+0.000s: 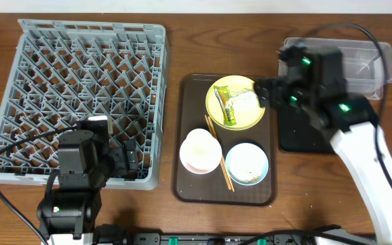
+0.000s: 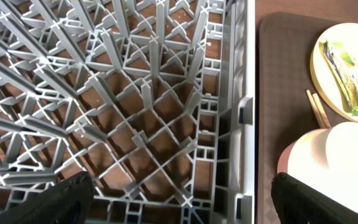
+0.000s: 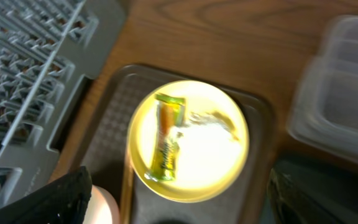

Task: Sort waste into correct bins and load items into the dishwasher
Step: 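Reach the right gripper to the yellow plate and grasp the snack wrapper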

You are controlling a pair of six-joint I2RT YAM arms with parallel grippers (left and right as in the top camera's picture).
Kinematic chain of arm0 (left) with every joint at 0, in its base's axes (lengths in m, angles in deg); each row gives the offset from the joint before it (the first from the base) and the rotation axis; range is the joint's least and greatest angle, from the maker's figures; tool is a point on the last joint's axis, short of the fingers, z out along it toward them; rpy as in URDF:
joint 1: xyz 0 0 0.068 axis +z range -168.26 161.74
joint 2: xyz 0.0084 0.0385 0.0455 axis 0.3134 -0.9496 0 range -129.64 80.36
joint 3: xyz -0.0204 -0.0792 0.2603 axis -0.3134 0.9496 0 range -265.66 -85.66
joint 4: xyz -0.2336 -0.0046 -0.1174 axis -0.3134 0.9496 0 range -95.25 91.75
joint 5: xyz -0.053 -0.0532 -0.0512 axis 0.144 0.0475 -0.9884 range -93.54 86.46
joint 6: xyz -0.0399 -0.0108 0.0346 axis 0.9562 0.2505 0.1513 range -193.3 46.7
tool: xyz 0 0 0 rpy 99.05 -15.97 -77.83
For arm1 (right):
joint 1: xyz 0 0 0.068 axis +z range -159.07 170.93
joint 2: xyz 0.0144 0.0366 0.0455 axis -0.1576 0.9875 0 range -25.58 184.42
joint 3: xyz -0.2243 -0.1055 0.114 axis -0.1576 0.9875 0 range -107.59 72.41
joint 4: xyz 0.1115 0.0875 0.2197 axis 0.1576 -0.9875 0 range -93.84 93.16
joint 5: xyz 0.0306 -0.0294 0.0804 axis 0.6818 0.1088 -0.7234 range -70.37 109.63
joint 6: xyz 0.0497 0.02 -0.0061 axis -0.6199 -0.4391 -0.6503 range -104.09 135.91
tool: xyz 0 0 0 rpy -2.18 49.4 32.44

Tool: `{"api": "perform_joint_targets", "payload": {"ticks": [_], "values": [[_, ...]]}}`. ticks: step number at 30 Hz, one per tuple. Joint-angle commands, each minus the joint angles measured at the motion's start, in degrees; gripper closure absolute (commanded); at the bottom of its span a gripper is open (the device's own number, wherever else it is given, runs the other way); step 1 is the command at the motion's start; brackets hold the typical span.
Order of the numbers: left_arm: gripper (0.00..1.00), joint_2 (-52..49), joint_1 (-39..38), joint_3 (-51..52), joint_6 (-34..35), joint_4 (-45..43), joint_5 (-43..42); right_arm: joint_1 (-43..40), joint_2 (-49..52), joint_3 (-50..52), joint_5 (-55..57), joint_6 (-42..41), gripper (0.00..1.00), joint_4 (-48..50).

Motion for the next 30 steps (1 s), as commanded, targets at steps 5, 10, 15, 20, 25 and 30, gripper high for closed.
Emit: {"api": "perform_joint_targets", "payload": {"ticks": [5, 10, 15, 20, 25, 30], "values": [[0.07, 0.1, -0.1, -1.3, 0.1, 0.0, -0.1, 7.2, 16.1, -5.3, 2.6, -4.6, 0.26, 1.7], [0.07, 0.1, -0.1, -1.3, 0.1, 0.0, -0.1, 10.1, 24.2, -5.3, 2.6, -7.1, 0.34, 3.7], [0.07, 0.1, -0.1, -1.3, 0.1, 0.0, -0.1, 12.1, 30.7, -5.3, 7.0, -12.1, 0.33, 4.1], [0.07, 0.1, -0.1, -1.3, 0.1, 0.0, -0.1, 12.9, 33.7, -5.3, 8.5, -14.8, 0.43, 4.2], [0.07, 0.1, -0.1, -1.3, 0.1, 0.0, -0.1, 13.5, 34.7, -5.3, 8.6, -15.0, 0.6, 3.7], [0.07, 0.1, -0.1, -1.3, 0.1, 0.0, -0.1, 13.9, 34.7, -5.3, 8.0, -15.3, 0.88, 2.9]]}}
